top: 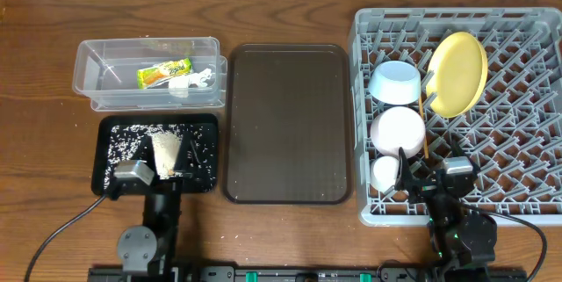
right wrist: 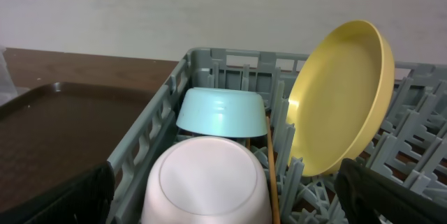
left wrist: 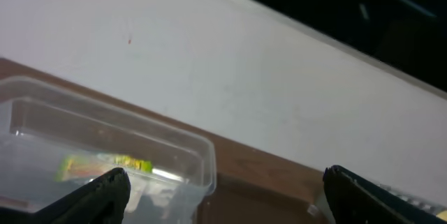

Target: Sort waste into correct bins and load items into the dishwasher rack

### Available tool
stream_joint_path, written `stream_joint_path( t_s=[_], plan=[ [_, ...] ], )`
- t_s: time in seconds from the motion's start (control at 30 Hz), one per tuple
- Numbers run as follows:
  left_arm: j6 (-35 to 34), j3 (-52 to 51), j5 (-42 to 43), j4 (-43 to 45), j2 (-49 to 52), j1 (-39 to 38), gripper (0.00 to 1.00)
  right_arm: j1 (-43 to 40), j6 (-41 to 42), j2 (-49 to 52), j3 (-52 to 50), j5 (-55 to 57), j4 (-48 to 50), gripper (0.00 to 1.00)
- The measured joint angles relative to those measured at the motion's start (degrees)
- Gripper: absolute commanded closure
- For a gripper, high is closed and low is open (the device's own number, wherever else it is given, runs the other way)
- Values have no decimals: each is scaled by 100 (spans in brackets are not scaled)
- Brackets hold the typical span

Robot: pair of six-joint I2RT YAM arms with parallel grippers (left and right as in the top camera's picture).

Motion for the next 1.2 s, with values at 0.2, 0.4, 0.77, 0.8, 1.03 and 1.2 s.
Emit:
stream_joint_path(
  t_s=[0.2,0.4,0.77,0.8,1.03,1.2],
  plan=[
    [2,-396,0,-219,2,0,9,0,0,0,0,0,0,1],
    [256,-396,0,-667,2,0,9,0,0,0,0,0,2,1],
    [1919,-361,205,-918,0,0,9,0,0,0,0,0,2,1],
    [2098,-358,240,-916,0,0,9,0,0,0,0,0,2,1],
    [2610,-352,343,-911,0,0,9,0,0,0,0,0,2,1],
    [2924,-352,542,-804,0,17,9,0,0,0,0,0,2,1]
  ],
)
